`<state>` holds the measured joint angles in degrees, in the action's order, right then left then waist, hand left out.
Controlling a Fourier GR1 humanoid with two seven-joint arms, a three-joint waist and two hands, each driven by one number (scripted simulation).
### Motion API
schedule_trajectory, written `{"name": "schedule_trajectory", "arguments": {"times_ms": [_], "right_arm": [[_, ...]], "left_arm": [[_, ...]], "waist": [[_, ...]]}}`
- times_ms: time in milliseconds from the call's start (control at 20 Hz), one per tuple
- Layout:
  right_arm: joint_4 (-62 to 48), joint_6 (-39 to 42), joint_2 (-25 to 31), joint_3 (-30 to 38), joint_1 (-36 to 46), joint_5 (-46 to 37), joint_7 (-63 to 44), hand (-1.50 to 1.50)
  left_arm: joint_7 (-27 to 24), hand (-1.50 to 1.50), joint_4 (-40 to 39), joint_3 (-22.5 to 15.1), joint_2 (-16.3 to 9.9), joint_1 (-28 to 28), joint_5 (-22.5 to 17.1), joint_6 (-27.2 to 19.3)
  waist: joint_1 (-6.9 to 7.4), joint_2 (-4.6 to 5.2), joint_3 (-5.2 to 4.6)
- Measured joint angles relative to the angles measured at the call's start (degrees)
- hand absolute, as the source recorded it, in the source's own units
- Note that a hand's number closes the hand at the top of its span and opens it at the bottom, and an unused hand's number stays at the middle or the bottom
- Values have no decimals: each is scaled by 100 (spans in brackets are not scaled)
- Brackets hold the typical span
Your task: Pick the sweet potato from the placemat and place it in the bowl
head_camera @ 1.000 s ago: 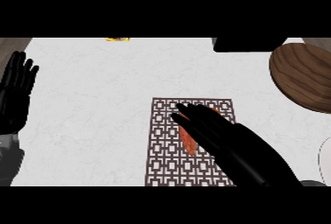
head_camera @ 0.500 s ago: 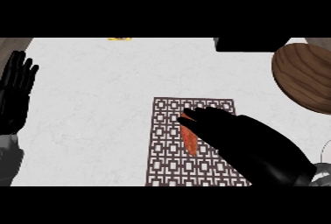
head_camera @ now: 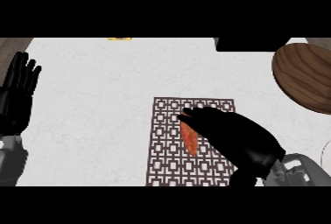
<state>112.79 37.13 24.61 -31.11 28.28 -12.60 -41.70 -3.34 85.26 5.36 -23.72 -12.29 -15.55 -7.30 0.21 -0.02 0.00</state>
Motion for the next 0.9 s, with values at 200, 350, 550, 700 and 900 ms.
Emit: {"name": "schedule_trajectory", "arguments": {"times_ms": [200, 350, 550, 700, 900], "right_arm": [[-329, 68, -304, -7, -124, -404, 240, -150], [-624, 40, -379, 70, -259, -781, 609, -150], [-1174, -144, -566, 11, -379, -1371, 1146, -150], [-1264, -150, -672, 78, -519, -1661, 1402, -150], [-1654, -347, -724, 153, -622, -2005, 2069, -150]], "left_arm": [[173, 0, 19, 74, 30, -140, 81, 13], [181, 0, -65, 172, 25, -228, 116, 98], [241, 0, -39, 220, 81, -268, 223, 108], [125, 0, -98, 316, 143, -187, 225, 251], [45, 0, 36, 320, 265, 16, 304, 311]], "waist": [[-3, 2, 1], [-7, 4, 2], [-3, 6, 2], [-8, 3, 1], [0, 4, 1]]}}
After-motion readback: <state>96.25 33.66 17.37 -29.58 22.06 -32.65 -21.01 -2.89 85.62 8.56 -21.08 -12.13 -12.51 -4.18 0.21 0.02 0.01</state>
